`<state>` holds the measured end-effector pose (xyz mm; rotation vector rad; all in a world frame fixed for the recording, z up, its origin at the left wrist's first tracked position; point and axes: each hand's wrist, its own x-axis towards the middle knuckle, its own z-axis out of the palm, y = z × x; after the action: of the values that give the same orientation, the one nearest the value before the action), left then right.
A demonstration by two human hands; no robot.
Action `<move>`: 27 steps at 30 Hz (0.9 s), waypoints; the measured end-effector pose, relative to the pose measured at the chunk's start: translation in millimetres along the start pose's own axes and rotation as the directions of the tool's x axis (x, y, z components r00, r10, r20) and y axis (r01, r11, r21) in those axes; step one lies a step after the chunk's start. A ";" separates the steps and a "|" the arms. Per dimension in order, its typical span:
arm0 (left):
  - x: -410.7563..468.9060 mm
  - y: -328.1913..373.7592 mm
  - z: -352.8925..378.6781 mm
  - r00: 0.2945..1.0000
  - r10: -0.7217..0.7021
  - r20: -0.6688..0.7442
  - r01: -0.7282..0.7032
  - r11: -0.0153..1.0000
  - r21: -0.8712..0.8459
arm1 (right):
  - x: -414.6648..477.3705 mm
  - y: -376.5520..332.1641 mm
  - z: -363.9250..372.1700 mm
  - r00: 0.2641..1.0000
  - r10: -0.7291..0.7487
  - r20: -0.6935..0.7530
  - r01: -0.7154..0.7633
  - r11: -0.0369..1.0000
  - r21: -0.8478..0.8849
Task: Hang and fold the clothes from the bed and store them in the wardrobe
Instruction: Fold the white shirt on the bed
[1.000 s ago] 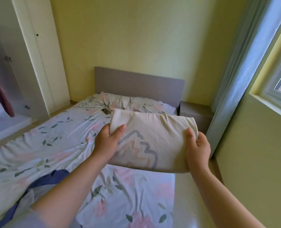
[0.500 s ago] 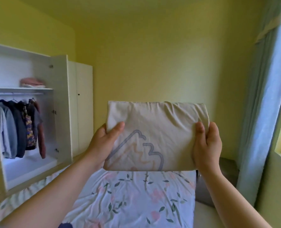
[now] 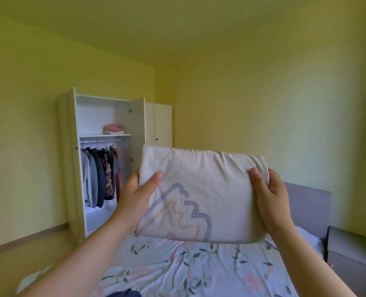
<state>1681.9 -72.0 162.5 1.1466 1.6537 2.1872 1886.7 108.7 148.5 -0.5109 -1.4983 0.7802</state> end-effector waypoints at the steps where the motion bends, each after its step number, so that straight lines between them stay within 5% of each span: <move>1: -2.6 3.4 -9.6 1.000 0.000 -0.005 0.000 1.000 0.003 | -5.2 -3.3 8.1 1.000 -0.009 -0.011 0.009 1.000 0.016; 18: -88.9 78.0 -272.7 0.973 0.049 -0.225 -0.020 0.991 0.131 | -147.8 -130.5 201.2 0.989 -0.012 0.149 -0.020 0.976 0.215; 27: -83.5 90.3 -346.7 0.973 0.016 -0.229 0.029 0.981 0.189 | -167.6 -157.6 264.8 0.978 -0.030 0.206 -0.024 0.966 0.257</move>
<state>1538.8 -410.8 171.4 0.9565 1.9972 2.2703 1663.4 -161.6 160.4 -0.2349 -1.5585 1.0360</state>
